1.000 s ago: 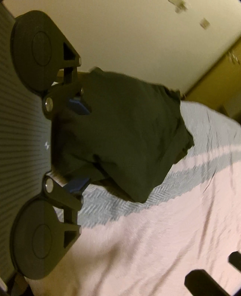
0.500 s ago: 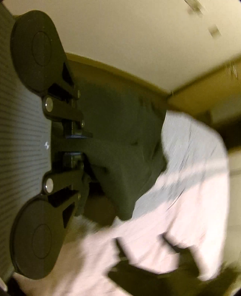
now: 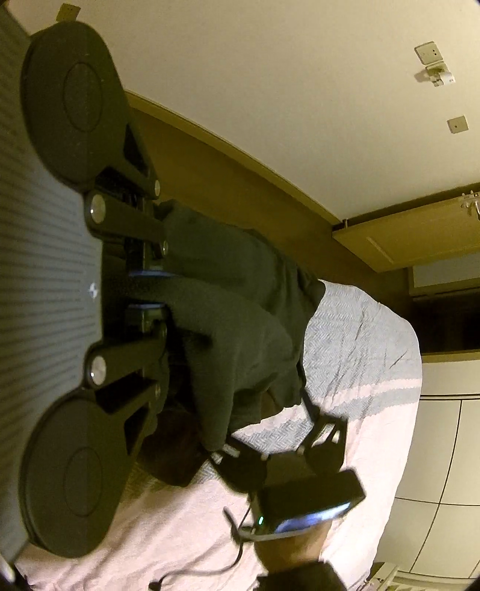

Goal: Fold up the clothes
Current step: 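Grasp the sweater with the left gripper while the right gripper grasps another edge, then lift the sweater with both grippers and shake it out in the air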

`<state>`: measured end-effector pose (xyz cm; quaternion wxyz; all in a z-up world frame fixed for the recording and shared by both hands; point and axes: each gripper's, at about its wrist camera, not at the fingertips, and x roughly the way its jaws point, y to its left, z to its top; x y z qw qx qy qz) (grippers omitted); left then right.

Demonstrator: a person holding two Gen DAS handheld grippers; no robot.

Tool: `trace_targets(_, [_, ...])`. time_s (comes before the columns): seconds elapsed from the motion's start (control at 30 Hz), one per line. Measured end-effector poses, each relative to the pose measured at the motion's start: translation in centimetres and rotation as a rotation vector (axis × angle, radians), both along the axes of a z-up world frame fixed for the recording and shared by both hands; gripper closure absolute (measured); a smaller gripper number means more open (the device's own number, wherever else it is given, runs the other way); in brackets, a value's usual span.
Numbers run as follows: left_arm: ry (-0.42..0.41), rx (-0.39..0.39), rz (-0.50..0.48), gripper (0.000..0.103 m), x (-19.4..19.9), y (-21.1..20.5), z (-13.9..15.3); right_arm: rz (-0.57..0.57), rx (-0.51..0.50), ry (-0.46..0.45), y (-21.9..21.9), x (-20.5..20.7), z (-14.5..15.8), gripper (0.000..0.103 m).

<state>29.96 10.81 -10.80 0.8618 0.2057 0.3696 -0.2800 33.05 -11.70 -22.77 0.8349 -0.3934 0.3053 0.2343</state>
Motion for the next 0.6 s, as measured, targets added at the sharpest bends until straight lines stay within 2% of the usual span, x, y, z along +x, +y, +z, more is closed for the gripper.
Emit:
trace_targets(0.2, [-0.003, -0.011, -0.021, 0.093, 0.4, 1.2, -0.1, 0.155, -0.119, -0.004, 2.2, 1.8, -2.2, 0.005])
trace_targets(0.23, [-0.008, -0.010, -0.032, 0.093, 0.4, 1.3, -0.1, 0.151, -0.115, 0.003, 2.3, 2.1, -2.2, 0.011])
trace_targets(0.27, [-0.013, -0.009, -0.044, 0.093, 0.4, 1.4, -0.2, 0.132, -0.099, 0.012, 2.3, 2.3, -1.7, 0.030])
trace_targets(0.3, [-0.018, -0.008, -0.056, 0.093, 0.5, 1.5, -0.2, 0.111, -0.080, 0.022, 2.3, 2.4, -1.1, 0.044])
trace_targets(0.33, [-0.026, -0.009, -0.067, 0.093, 0.5, 1.6, -0.1, 0.089, -0.061, 0.032, 2.2, 2.6, -0.5, 0.072])
trace_targets(0.37, [-0.040, -0.015, -0.079, 0.093, 0.5, 1.8, 0.2, 0.068, -0.049, 0.028, 2.2, 2.4, 0.4, 0.087])
trace_targets(0.47, [-0.107, -0.029, -0.112, 0.093, 0.8, 2.1, 2.1, -0.015, -0.019, -0.002, 1.7, 2.0, 3.7, 0.094])
trace_targets(0.6, [-0.223, -0.043, -0.146, 0.095, 1.1, 1.5, 6.0, -0.142, 0.044, -0.107, -0.8, 1.1, 9.7, 0.101])
